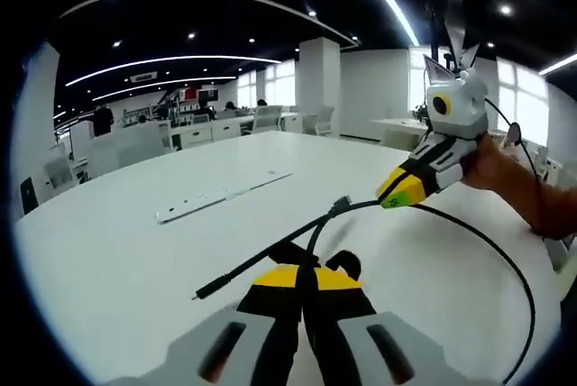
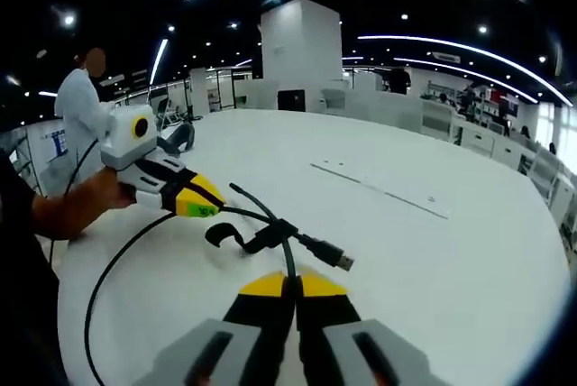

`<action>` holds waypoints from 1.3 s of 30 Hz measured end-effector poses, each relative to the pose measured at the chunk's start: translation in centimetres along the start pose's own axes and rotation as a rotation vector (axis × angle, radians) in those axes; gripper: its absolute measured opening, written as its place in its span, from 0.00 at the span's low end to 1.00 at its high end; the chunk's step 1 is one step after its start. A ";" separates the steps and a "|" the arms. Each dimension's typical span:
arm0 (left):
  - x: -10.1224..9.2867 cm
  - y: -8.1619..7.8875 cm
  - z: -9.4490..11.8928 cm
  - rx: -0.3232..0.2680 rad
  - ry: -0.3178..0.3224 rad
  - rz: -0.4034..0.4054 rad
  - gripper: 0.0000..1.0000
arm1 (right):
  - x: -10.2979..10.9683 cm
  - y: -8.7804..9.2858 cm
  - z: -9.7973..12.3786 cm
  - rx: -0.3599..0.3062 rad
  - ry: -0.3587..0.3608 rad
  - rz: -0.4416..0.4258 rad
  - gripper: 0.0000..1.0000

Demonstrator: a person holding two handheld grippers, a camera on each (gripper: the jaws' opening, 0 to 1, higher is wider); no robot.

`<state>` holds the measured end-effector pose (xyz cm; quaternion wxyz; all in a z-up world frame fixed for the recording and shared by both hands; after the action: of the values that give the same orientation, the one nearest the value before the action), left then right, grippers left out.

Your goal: Find the charging cable on the desk, coil it up and secure with Velcro.

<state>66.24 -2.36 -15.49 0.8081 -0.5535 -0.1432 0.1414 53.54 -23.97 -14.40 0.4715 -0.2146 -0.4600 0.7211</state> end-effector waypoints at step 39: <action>-0.1 2.8 -2.7 0.009 0.122 -0.022 0.08 | 1.0 2.8 -3.5 0.042 -0.080 -0.025 0.05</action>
<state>66.98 -3.71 -18.99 0.8193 -0.5560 -0.0992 0.0994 54.35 -21.87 -18.35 0.4660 -0.1698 -0.4657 0.7329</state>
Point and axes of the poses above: the point that each gripper's makers call its tool centre point, and the gripper's own axes: z roughly backward along the fingers, x roughly to its left, y roughly out of its underside, the point moved 10 cm from there along z, roughly backward along the fingers, and after that the axes turned 11 degrees about -y, right-handed, at the moved point
